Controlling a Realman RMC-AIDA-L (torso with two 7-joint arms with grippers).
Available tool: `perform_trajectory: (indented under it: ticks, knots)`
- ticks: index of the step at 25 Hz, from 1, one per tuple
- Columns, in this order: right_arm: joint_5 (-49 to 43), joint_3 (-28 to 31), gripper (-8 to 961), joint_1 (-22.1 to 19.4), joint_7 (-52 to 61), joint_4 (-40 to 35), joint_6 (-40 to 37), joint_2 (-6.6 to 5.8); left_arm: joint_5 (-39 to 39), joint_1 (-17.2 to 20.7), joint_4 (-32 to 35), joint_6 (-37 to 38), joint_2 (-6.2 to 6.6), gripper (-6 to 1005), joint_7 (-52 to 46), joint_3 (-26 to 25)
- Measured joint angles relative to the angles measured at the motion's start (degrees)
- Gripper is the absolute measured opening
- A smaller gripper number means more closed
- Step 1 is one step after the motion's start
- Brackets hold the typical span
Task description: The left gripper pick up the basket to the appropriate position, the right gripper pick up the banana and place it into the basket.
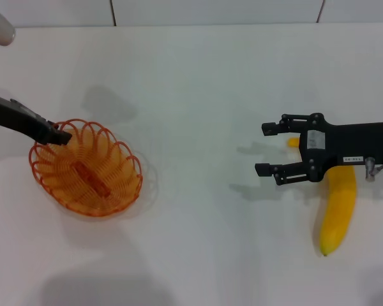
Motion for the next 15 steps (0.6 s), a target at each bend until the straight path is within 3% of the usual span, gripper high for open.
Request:
perform_trajectory:
  ticks: [1, 6, 12, 15]
  knots:
    - [0.0, 0.0, 863, 0.0, 0.0, 0.0, 0.0, 0.0, 0.0, 0.0, 0.0, 0.0, 0.0, 543, 0.0, 0.0]
    - [0.0, 0.0, 863, 0.0, 0.0, 0.0, 0.2, 0.0, 0.1, -0.1, 0.0, 0.0, 0.0, 326, 0.0, 0.0]
    - [0.0, -0.2, 863, 0.1, 0.1, 0.0, 1.2, 0.0, 0.2, -0.1, 0.0, 0.0, 0.0, 134, -0.1, 0.0]
    - [0.0, -0.3, 863, 0.1, 0.1, 0.0, 1.3, 0.05, -0.2, -0.1, 0.2, 0.1, 0.0, 114, -0.2, 0.0]
